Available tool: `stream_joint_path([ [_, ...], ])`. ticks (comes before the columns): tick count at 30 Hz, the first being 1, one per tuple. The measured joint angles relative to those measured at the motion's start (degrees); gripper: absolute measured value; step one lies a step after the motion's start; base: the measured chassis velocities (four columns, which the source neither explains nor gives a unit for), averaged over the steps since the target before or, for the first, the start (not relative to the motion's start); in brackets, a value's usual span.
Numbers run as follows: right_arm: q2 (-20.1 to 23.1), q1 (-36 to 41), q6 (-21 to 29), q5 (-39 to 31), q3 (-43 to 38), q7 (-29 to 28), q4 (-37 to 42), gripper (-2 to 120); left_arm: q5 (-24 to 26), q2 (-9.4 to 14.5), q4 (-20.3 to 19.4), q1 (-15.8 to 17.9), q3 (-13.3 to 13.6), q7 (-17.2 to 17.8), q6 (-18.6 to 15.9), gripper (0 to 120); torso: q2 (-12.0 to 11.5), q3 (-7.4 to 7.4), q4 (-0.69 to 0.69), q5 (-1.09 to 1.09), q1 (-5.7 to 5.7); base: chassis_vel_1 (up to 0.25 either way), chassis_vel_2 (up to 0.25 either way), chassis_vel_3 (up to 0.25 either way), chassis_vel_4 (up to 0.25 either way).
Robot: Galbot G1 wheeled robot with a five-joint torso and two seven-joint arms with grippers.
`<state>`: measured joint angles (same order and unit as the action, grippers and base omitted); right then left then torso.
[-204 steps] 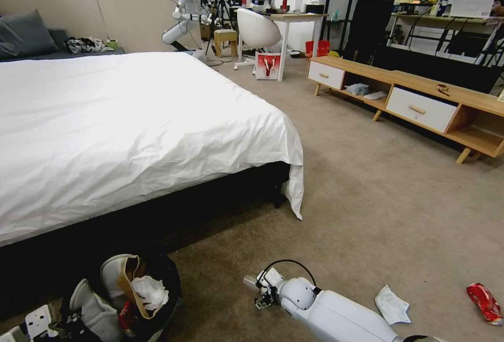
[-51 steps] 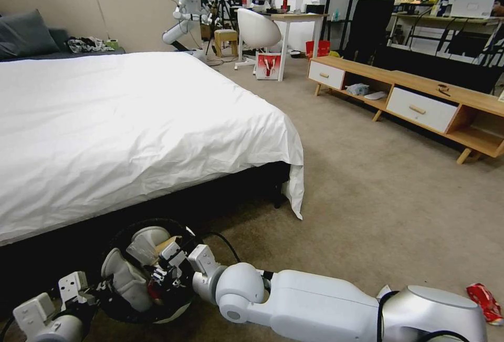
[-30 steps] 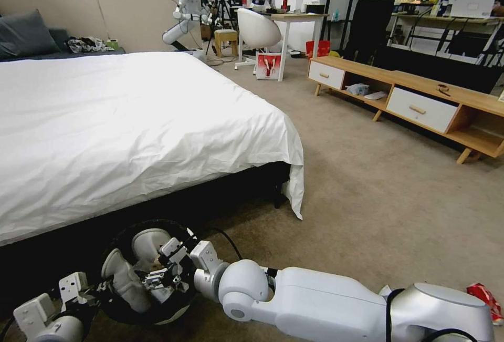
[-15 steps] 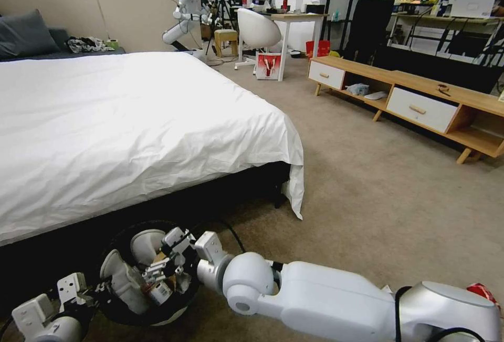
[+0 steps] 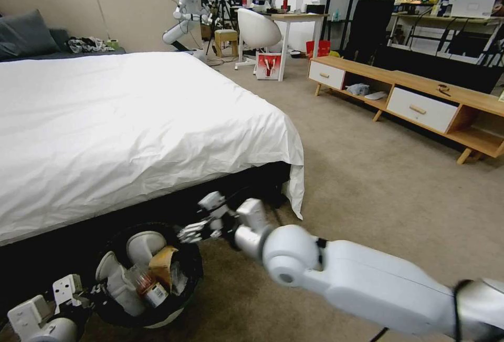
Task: Pick up the trash bin and place the garbage on the floor into it.
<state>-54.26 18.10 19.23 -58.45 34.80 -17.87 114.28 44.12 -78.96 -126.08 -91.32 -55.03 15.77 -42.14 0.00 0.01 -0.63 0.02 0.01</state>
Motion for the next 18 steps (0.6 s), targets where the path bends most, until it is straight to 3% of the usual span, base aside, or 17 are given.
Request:
stream_joint_path([
  [7,3.92,6.12,-0.62,1.35,-7.23,0.45,2.55,100,-0.34,0.13,0.35,0.01,-0.03,-0.10,0.00,3,0.00,0.00,0.01,0.00,0.00,0.000,0.000,0.000,0.000],
  [8,6.36,10.66,-1.56,3.35,-13.54,1.15,3.90,100,-0.65,0.03,0.59,0.09,0.00,-0.11,0.00,3,0.00,0.00,-0.05,0.00,0.00,0.000,0.000,0.000,0.000],
  [9,6.36,10.66,-1.56,3.35,-13.54,1.15,3.90,100,-0.65,0.03,0.59,0.09,0.00,-0.11,0.00,3,0.00,0.00,-0.05,0.00,0.00,0.000,0.000,0.000,0.000],
  [14,9.32,15.74,-7.51,9.43,-20.50,2.31,4.86,100,-3.21,-2.46,-0.58,-2.28,-2.10,-1.79,-0.01,3,0.00,0.00,0.08,0.01,0.00,0.000,0.000,0.000,0.000],
  [18,10.37,22.52,-10.41,13.41,-29.15,2.52,6.02,100,-3.91,-3.02,-0.84,-2.27,-1.84,-2.17,-0.01,3,0.00,0.00,-0.03,0.00,0.00,0.000,0.000,0.000,0.000],
])
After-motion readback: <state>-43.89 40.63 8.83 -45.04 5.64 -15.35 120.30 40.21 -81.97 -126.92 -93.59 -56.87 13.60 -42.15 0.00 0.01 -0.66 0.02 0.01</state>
